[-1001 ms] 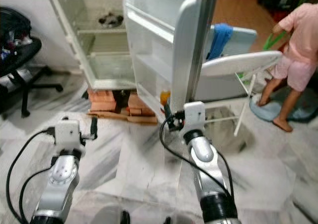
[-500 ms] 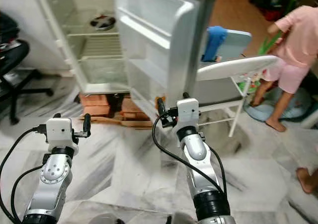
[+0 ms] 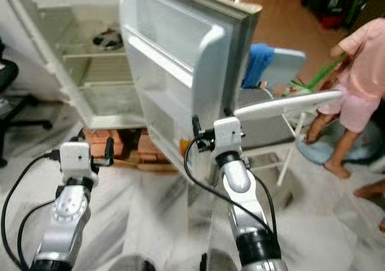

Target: Restocking fridge

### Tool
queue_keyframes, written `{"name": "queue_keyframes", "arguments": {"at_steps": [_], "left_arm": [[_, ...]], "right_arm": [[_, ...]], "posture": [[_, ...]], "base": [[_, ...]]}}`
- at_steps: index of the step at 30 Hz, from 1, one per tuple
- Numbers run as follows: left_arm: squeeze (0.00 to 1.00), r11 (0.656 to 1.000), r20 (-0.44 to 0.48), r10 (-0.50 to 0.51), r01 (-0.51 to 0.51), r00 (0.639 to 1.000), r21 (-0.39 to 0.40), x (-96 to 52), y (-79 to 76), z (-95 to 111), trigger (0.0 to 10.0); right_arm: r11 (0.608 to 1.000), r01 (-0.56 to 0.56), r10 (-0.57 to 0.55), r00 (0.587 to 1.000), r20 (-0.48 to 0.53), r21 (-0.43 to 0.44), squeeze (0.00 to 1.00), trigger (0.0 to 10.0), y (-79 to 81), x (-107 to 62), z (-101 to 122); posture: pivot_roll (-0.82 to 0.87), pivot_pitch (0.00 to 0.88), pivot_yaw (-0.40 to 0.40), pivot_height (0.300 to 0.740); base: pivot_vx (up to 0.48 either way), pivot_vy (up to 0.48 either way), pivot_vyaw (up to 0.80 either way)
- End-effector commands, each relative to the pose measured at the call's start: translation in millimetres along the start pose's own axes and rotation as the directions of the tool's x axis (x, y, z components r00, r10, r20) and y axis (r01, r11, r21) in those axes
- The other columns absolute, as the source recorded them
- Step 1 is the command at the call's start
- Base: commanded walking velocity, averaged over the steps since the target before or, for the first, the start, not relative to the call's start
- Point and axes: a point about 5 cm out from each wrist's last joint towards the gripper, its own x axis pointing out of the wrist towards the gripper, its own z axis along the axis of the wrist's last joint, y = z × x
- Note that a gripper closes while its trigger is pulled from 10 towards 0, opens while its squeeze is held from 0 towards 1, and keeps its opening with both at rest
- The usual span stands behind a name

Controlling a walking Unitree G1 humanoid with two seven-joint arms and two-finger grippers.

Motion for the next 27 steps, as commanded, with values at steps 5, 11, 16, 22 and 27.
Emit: {"name": "queue_keyframes", "arguments": {"at_steps": [5,11,16,22,27], "left_arm": [[0.0,1.0,-0.029,0.0,0.0,1.0,-0.008,-0.7,0.7,-2.7,10.0],[0.0,1.0,-0.15,-0.003,-0.001,0.989,-0.027,-7.0,-0.3,-14.2,10.0],[0.0,0.982,-0.292,-0.177,0.148,0.94,-0.119,-22.1,-11.8,-32.1,10.0],[0.0,0.955,-0.361,-0.295,0.261,0.885,-0.14,-30.5,-20.9,-37.9,10.0],[0.0,0.938,-0.466,-0.339,0.33,0.817,-0.103,-37.5,-28.3,-43.3,10.0]], "right_arm": [[1.0,0.009,-0.009,1.0,0.014,0.001,0.0,10.0,-0.3,0.6,2.7],[1.0,0.01,-0.01,1.0,0.01,0.001,0.0,10.0,-1.6,-0.2,1.4],[1.0,0.005,-0.006,1.0,0.015,0.011,0.0,10.0,-2.2,2.5,2.7],[0.987,-0.126,0.121,0.991,0.053,0.103,0.0,10.0,6.4,6.6,9.7],[0.983,-0.158,0.153,0.986,0.06,0.097,0.0,10.0,-0.4,16.5,14.1]], "posture": [[0.05,0.071,0.022,0.74],[0.06,0.076,0.022,0.74],[0.06,0.08,0.019,0.74],[0.07,0.081,0.019,0.74],[0.07,0.081,0.017,0.74]], "base": [[0.263,0.0,0.0],[0.0,0.0,0.0],[0.0,0.0,0.0],[0.0,0.0,0.0],[0.0,0.0,0.0]]}}
